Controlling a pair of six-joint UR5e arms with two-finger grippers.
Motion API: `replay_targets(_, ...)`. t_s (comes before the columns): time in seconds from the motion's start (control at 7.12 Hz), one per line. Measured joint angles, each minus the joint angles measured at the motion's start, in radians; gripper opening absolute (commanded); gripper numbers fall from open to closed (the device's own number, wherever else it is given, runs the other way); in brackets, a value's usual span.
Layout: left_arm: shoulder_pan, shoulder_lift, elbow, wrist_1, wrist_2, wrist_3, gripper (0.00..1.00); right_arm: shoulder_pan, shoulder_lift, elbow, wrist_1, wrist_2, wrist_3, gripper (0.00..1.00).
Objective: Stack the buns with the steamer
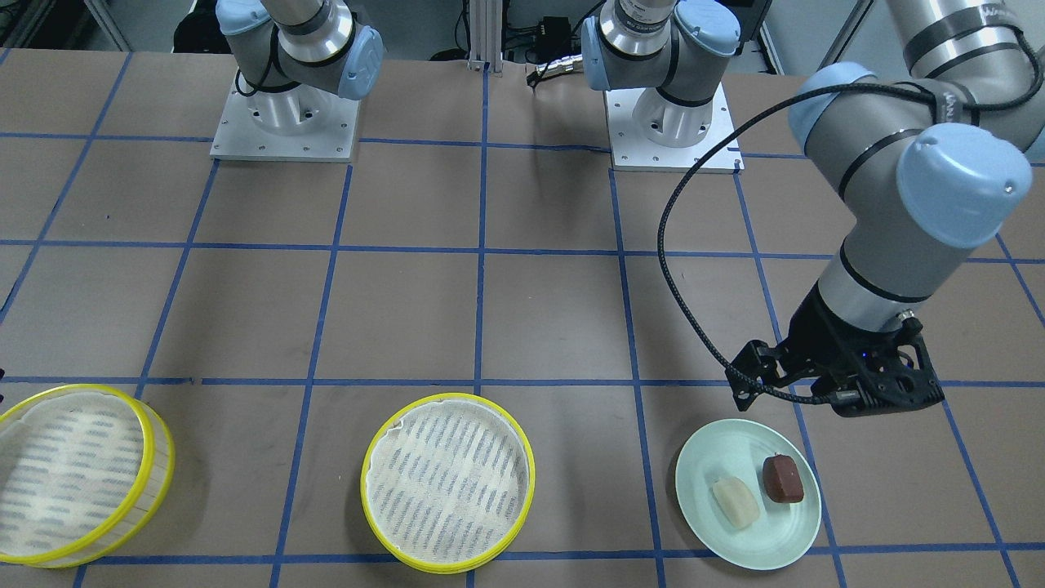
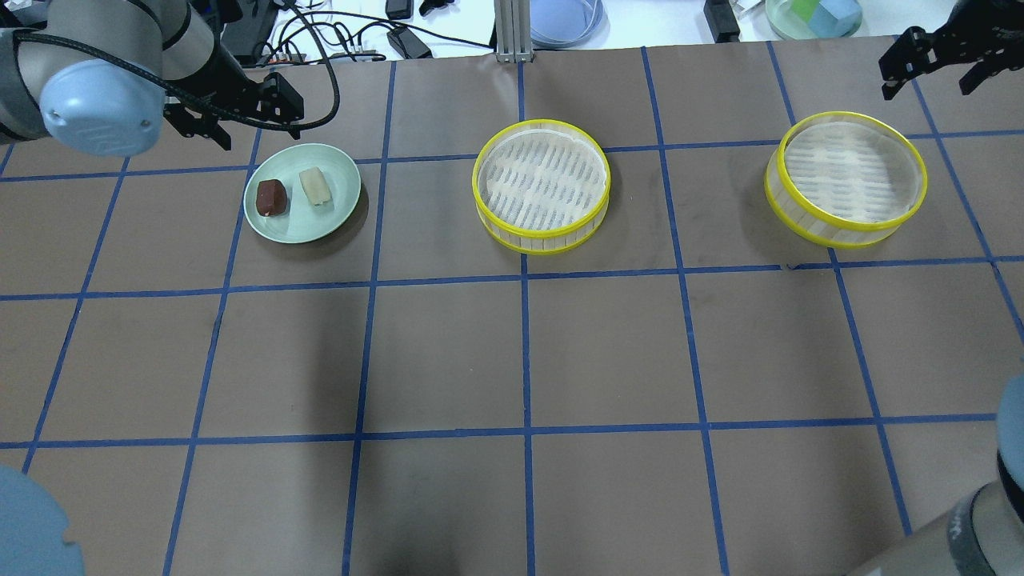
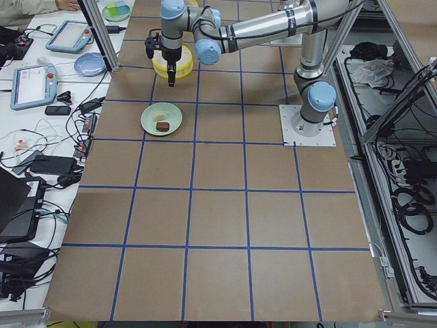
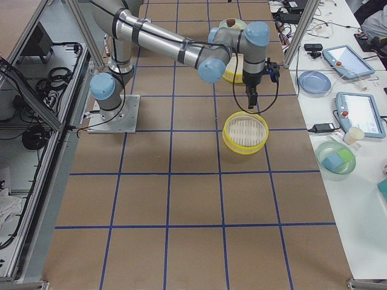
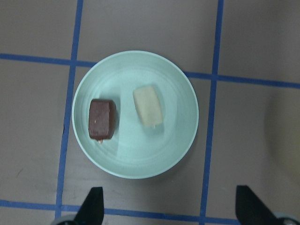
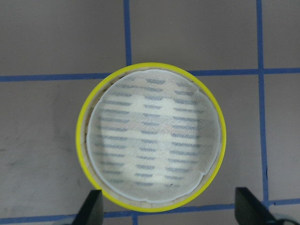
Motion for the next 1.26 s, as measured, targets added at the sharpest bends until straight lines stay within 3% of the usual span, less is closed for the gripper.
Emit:
replay_targets(0.56, 0.021, -0.222, 0.005, 0.231, 0.002, -0.001, 0.98, -0.098, 0.202, 0.001, -0.176, -0.001, -0.214, 1.00)
replay_targets(0.7, 0.033, -0.260, 0.010, 0.244, 0.000, -0.005, 0.94, -0.114, 0.225, 0.001, -0.183, 0.014, -0.257, 0.87)
replay_targets(0.84, 0.037, -0.289, 0.019, 0.250, -0.003, -0.021, 0.94, -0.128, 0.245, 0.001, -0.191, 0.037, -0.285, 0.66)
replay_targets(1.12, 0.039, -0.312, 0.047, 0.254, -0.024, -0.076, 0.91, -0.139, 0.262, 0.003, -0.201, 0.052, -0.309, 0.44)
replay_targets(1.26, 0.039, -0.321, 0.054, 0.254, -0.044, -0.087, 0.90, -0.140, 0.265, 0.004, -0.201, 0.054, -0.311, 0.26)
